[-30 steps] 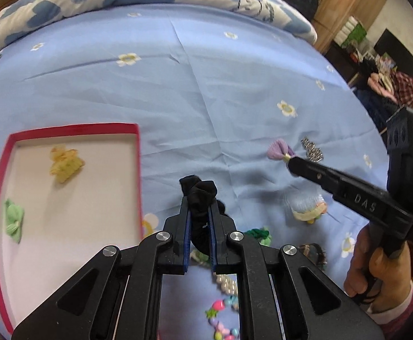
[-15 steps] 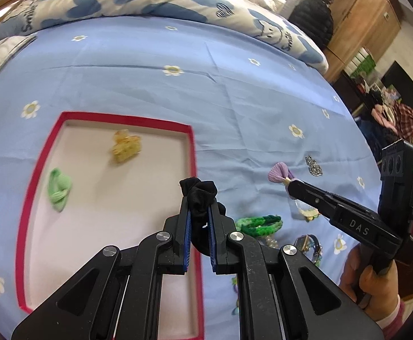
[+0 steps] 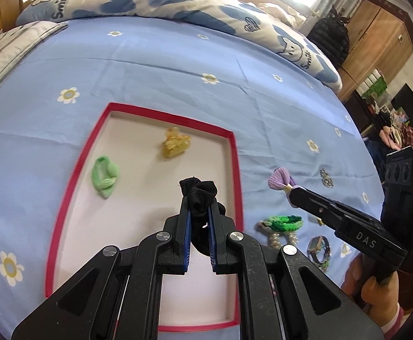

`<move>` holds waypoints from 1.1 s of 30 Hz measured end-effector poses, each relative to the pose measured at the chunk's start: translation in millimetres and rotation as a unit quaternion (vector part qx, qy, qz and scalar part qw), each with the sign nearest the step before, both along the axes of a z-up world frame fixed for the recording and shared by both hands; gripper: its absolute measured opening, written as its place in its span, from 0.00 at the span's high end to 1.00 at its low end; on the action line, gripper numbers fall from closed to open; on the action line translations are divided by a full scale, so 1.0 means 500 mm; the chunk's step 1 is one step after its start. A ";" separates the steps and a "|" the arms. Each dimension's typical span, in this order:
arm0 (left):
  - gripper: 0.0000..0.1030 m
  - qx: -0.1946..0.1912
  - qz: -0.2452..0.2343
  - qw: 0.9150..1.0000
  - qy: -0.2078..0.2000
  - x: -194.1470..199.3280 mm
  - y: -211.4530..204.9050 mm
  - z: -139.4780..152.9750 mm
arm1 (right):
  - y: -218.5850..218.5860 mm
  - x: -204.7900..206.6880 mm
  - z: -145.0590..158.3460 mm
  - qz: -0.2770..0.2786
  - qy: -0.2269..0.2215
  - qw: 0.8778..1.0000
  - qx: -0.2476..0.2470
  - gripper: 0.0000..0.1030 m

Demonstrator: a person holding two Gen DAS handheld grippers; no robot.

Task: Organize jewelry
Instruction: 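Carry the scrunchie and purple bow into the box and open both tools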

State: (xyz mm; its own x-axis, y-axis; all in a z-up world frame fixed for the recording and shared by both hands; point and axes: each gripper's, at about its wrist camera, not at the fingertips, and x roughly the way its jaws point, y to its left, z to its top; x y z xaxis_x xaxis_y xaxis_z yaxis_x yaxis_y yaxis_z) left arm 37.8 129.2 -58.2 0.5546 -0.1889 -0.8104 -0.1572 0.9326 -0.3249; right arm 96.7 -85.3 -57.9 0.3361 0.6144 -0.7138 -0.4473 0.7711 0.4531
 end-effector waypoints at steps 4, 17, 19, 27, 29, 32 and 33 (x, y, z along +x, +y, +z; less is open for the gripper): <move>0.92 -0.001 0.009 1.000 0.000 -0.005 0.026 -0.003 | 0.033 -0.004 -0.001 0.013 0.001 1.000 0.000 0.85; 0.92 -0.011 0.032 0.999 0.010 0.016 0.096 -0.056 | 0.144 0.015 -0.046 0.047 0.017 0.998 -0.024 0.84; 0.91 -0.008 0.035 0.999 0.017 0.023 0.103 -0.068 | 0.157 0.019 -0.054 0.050 0.020 0.998 -0.030 0.84; 0.91 0.008 0.042 0.998 0.052 0.044 0.119 -0.126 | 0.196 0.035 -0.099 0.059 0.037 0.996 -0.051 0.81; 0.91 0.009 0.044 0.997 0.059 0.044 0.122 -0.137 | 0.201 0.037 -0.108 0.061 0.041 0.996 -0.055 0.81; 0.89 0.015 0.044 0.996 0.071 0.044 0.122 -0.150 | 0.207 0.038 -0.117 0.064 0.045 0.995 -0.061 0.80; 0.89 0.018 0.045 0.996 0.073 0.043 0.122 -0.153 | 0.208 0.039 -0.120 0.065 0.047 0.995 -0.062 0.80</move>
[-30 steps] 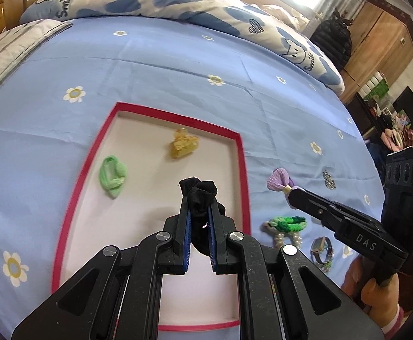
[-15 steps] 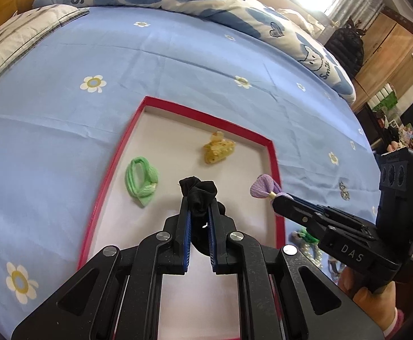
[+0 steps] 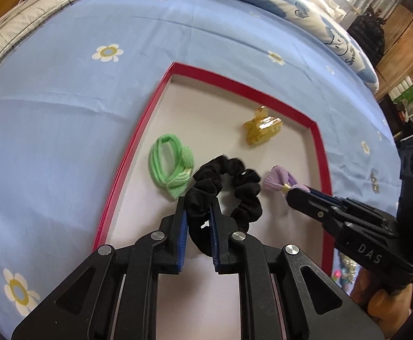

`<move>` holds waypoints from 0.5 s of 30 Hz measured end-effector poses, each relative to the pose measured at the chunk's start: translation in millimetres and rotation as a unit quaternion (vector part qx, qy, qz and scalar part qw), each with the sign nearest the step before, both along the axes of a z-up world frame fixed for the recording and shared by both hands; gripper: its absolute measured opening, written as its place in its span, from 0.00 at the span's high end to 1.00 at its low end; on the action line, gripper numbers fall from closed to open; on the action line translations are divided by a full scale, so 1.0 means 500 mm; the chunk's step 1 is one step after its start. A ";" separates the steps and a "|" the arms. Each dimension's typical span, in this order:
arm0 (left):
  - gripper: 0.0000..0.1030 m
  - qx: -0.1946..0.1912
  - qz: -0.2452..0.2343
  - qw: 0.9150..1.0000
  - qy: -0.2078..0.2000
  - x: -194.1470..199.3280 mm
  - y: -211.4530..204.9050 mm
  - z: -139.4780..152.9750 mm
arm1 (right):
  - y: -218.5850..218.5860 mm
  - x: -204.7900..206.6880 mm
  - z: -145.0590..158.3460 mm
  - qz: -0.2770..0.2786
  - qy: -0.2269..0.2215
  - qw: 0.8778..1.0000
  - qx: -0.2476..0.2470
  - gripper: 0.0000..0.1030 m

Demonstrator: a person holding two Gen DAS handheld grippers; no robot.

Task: Organize jewelry
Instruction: 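Carry the scrunchie and purple bow into the box and open both tools, then move both open tools back to the green braided band and comb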

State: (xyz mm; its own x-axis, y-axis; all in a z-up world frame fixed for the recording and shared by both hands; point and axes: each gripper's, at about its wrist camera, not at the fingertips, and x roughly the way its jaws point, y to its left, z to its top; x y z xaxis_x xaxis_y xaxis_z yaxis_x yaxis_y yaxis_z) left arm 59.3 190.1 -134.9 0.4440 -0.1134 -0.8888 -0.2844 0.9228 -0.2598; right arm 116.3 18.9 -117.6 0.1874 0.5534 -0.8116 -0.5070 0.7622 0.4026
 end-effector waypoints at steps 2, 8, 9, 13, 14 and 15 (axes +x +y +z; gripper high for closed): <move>0.86 0.001 0.002 1.000 0.004 -0.003 0.002 -0.003 | 0.002 0.002 -0.005 0.001 0.003 1.000 -0.004 0.79; 0.70 0.004 0.005 1.000 0.002 -0.016 0.008 0.007 | 0.001 0.002 -0.004 0.002 0.006 1.000 -0.001 0.66; 0.70 0.004 0.006 1.000 0.001 -0.018 0.009 0.010 | 0.000 0.001 -0.001 0.002 0.005 1.000 0.000 0.64; 0.70 0.005 0.007 1.000 -0.002 -0.025 0.008 0.022 | -0.007 -0.004 0.013 0.001 -0.001 1.000 0.006 0.64; 0.69 0.005 0.007 1.000 -0.003 -0.028 0.007 0.026 | -0.010 -0.006 0.018 0.000 -0.002 1.000 0.008 0.64; 0.69 0.004 0.007 1.000 -0.006 -0.031 0.006 0.030 | -0.015 -0.008 0.025 -0.001 -0.005 1.000 0.011 0.64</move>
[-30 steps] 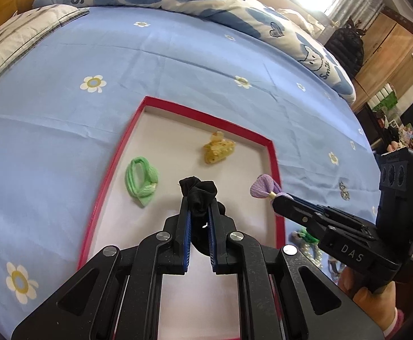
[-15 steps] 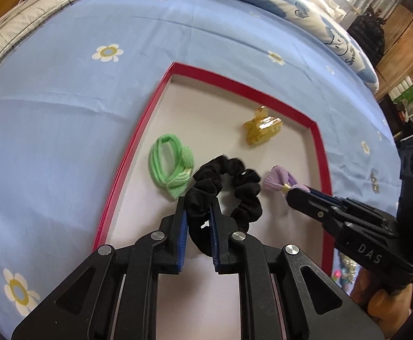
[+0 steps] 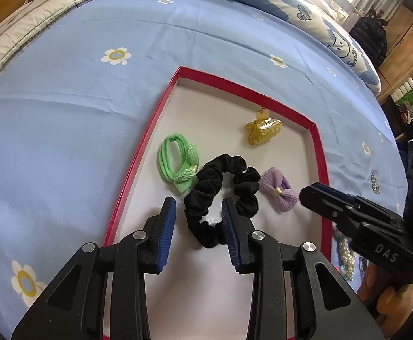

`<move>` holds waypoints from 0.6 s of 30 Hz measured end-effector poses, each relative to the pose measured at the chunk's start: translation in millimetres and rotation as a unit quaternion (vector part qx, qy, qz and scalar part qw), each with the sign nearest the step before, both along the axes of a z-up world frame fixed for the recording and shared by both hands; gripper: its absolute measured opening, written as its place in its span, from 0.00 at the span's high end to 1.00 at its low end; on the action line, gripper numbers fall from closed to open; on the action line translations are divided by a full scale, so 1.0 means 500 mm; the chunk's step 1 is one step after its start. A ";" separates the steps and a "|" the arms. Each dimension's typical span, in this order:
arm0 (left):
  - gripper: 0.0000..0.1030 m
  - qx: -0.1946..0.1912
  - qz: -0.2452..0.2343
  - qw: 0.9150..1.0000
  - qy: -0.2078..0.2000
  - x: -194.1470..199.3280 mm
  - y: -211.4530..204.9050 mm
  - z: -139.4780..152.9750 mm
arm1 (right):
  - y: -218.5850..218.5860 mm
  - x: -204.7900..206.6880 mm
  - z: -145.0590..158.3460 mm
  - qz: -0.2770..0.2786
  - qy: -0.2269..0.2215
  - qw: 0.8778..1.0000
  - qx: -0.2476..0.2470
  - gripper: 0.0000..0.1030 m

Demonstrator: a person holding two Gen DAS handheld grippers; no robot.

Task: Organize jewelry
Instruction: 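Move both open tools back to the green braided band and comb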

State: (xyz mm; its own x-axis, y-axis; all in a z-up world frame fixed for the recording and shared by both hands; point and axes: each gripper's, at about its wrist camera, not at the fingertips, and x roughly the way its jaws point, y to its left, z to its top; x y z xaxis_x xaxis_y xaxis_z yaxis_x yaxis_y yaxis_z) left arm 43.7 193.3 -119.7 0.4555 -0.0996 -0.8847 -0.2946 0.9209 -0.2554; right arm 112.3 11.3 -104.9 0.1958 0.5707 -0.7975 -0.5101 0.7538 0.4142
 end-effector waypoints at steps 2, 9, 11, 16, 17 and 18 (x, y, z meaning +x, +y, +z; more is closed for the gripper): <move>0.69 0.000 0.000 1.000 -0.004 -0.003 -0.004 0.009 | -0.008 -0.003 0.011 -0.001 -0.003 1.000 0.006 0.64; 0.62 -0.003 -0.010 1.000 -0.029 -0.016 -0.035 0.055 | -0.068 -0.024 0.051 -0.019 -0.018 0.999 0.020 0.61; 0.62 -0.004 -0.017 0.999 -0.035 -0.014 -0.051 0.068 | -0.091 -0.030 0.058 -0.027 -0.020 0.999 0.024 0.61; 0.62 -0.007 -0.042 0.998 -0.047 -0.013 -0.104 0.091 | -0.155 -0.042 0.063 -0.050 -0.021 0.998 0.024 0.61; 0.62 -0.009 -0.047 0.998 -0.046 -0.011 -0.117 0.094 | -0.170 -0.044 0.063 -0.055 -0.021 0.998 0.023 0.61; 0.62 -0.009 -0.054 0.997 -0.046 -0.009 -0.130 0.096 | -0.182 -0.046 0.064 -0.059 -0.022 0.998 0.022 0.61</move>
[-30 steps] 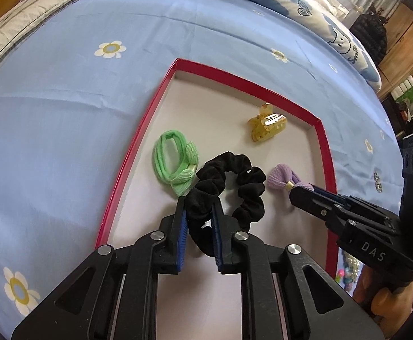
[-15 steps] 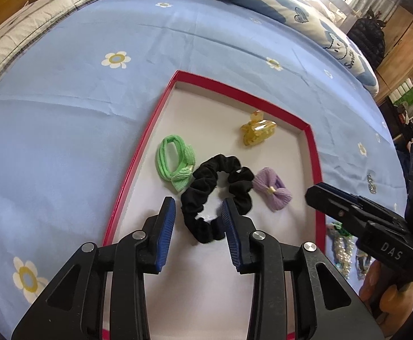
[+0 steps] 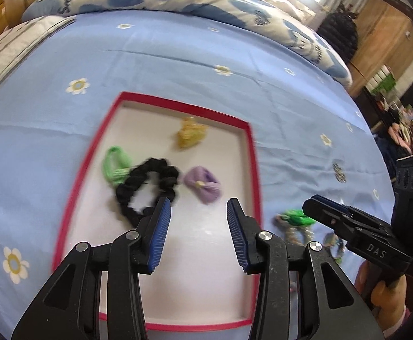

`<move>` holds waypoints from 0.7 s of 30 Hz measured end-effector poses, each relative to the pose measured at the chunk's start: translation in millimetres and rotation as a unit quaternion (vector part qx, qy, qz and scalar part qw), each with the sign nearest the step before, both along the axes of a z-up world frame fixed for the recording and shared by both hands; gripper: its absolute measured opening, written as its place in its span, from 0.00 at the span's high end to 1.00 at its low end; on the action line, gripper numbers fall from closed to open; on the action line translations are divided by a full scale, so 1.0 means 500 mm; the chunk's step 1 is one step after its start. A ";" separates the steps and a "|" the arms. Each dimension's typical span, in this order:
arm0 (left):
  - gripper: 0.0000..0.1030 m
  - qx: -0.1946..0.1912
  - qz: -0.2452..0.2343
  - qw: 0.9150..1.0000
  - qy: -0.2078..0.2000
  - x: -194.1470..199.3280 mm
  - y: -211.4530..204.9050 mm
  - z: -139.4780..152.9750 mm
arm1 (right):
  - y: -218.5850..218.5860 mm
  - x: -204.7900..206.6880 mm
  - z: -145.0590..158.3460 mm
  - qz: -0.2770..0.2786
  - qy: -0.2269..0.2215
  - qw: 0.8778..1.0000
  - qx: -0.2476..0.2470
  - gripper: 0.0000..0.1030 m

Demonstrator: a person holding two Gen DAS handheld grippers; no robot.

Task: Organize jewelry
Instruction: 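Move both open tools back to the green braided band and comb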

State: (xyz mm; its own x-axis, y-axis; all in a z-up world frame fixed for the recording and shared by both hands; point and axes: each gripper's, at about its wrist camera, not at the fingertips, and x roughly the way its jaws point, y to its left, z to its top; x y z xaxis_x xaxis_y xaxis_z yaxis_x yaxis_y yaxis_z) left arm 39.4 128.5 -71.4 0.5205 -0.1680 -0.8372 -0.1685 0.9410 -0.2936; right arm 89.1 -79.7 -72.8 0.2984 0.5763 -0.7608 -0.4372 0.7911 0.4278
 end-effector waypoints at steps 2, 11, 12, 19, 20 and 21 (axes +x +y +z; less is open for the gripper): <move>0.60 0.001 -0.014 1.000 -0.001 0.004 -0.029 0.004 | -0.030 -0.005 0.002 -0.011 -0.001 1.000 0.000 0.60; 0.56 0.009 -0.066 0.998 0.003 0.015 -0.140 0.002 | -0.165 -0.018 0.003 -0.063 -0.003 0.998 -0.003 0.58; 0.56 0.010 -0.071 0.997 0.004 0.017 -0.150 0.002 | -0.178 -0.019 0.002 -0.069 -0.002 0.998 -0.004 0.58; 0.54 0.015 -0.118 0.993 0.014 0.036 -0.223 -0.005 | -0.274 -0.032 -0.019 -0.106 0.007 0.994 -0.011 0.54; 0.54 0.018 -0.125 0.992 0.015 0.038 -0.234 -0.007 | -0.287 -0.034 -0.022 -0.112 0.009 0.994 -0.012 0.54; 0.54 0.020 -0.130 0.991 0.014 0.039 -0.244 -0.007 | -0.298 -0.037 -0.024 -0.115 0.010 0.993 -0.013 0.54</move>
